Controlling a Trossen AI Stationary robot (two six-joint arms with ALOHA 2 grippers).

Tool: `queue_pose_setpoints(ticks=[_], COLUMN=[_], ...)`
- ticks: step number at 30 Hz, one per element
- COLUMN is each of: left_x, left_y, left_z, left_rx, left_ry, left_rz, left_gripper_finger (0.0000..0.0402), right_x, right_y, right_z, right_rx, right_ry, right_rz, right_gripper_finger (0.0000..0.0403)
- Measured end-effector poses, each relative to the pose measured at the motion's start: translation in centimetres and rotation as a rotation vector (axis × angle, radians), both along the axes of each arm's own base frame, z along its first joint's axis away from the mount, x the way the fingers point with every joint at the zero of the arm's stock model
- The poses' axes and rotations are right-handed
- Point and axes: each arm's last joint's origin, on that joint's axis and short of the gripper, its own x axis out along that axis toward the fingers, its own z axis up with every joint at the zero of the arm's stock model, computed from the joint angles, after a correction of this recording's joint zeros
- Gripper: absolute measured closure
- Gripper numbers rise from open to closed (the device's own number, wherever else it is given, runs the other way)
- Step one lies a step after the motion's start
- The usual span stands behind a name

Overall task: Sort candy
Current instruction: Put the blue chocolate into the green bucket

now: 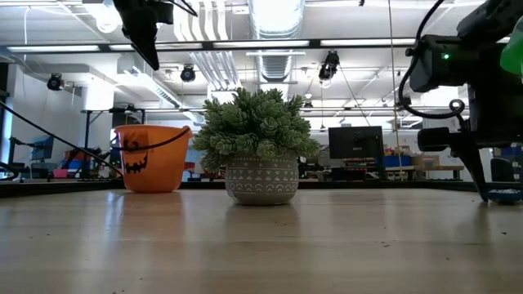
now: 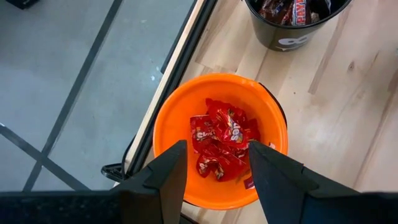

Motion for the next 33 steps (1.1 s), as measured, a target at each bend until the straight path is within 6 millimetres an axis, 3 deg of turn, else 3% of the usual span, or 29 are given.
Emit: queue_pose_setpoints(ticks=[5,13,21,27,33], left_x=[0.0,0.0,0.0,0.0,0.0], left_y=[0.0,0.0,0.0,0.0,0.0], left_z=[0.0,0.0,0.0,0.0,0.0], left_rx=[0.0,0.0,0.0,0.0,0.001], left_ry=[0.0,-0.001,0.0,0.001,0.001], left_rz=[0.0,0.0,0.0,0.001,0.0], left_gripper_finger=[0.0247,0.0247,0.0247,0.0247,0.0247], right_x=[-0.3,-0.3,0.3,2.1,3.9], right_y=[0.0,0.0,0.0,-0.1,-0.4], right_z=[-0.5,-0.4,1.1,4.2,9.2], right_rx=[-0.001,-0.008,-0.004,-0.073,-0.219], right_ry=[0.016,-0.005,-0.076,-0.149,-0.219], right_rz=[-0.012,0.071,0.148,0.295,0.422], right_gripper_finger=[0.0243,0.0379,0.0383,0.0384,0.0385])
